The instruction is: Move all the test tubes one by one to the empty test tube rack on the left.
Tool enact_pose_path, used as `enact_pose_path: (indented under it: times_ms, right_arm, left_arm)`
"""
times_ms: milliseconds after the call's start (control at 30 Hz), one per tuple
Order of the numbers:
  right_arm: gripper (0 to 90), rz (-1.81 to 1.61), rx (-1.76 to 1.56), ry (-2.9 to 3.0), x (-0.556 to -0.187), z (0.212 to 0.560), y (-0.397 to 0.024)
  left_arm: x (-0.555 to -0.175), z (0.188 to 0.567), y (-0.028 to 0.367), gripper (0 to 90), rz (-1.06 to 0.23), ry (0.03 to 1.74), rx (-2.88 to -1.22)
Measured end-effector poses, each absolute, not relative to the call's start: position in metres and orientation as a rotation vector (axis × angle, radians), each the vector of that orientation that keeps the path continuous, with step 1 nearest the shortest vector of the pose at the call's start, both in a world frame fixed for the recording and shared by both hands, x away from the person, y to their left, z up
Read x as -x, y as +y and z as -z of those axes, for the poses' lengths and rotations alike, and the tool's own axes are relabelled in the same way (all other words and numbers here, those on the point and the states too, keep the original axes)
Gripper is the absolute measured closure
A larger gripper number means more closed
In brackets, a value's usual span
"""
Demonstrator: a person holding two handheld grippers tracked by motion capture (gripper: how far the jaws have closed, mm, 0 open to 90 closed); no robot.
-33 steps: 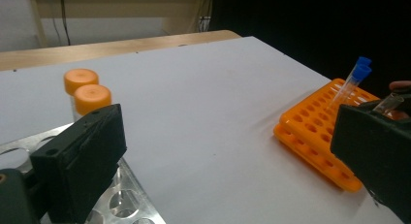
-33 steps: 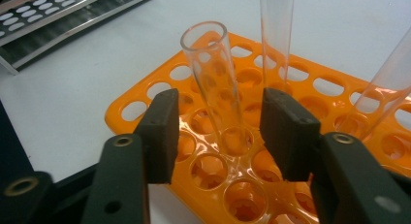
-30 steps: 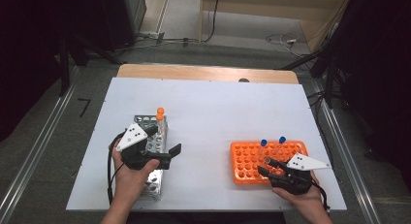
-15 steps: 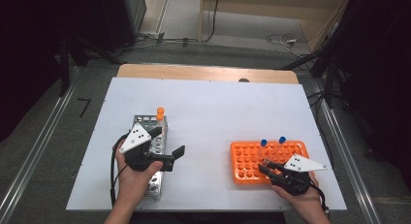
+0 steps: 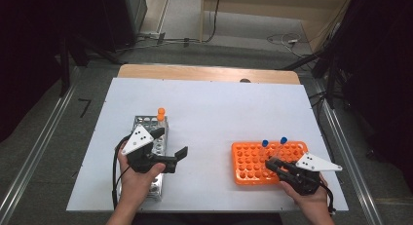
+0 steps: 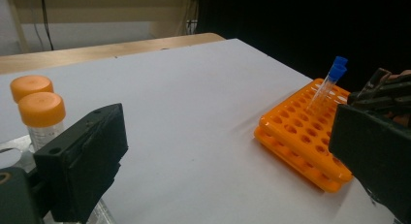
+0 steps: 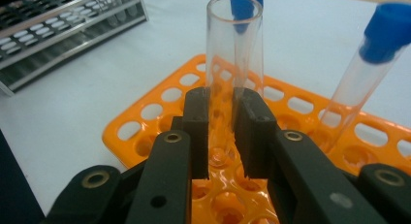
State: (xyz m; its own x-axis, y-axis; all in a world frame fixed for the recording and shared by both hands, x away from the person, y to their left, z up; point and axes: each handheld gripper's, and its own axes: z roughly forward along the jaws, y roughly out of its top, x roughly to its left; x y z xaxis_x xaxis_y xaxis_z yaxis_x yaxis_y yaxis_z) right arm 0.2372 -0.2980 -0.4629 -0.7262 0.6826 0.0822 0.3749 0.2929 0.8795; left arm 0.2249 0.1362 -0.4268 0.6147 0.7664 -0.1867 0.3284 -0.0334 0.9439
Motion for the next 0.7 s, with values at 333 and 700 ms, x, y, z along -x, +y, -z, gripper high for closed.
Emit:
enact_pose_path:
  times_ms: [333, 700]
  right_arm:
    - [74.1, -1.469, -0.933, 2.279, -0.241, 0.445, -0.283]
    - [74.2, -1.489, -0.890, 2.290, -0.250, 0.427, -0.256]
  left_arm:
    - [-0.227, 0.429, 0.126, 0.6, -0.426, 0.906, -1.640]
    - [-0.226, 0.426, 0.121, 0.6, -0.414, 0.881, -1.635]
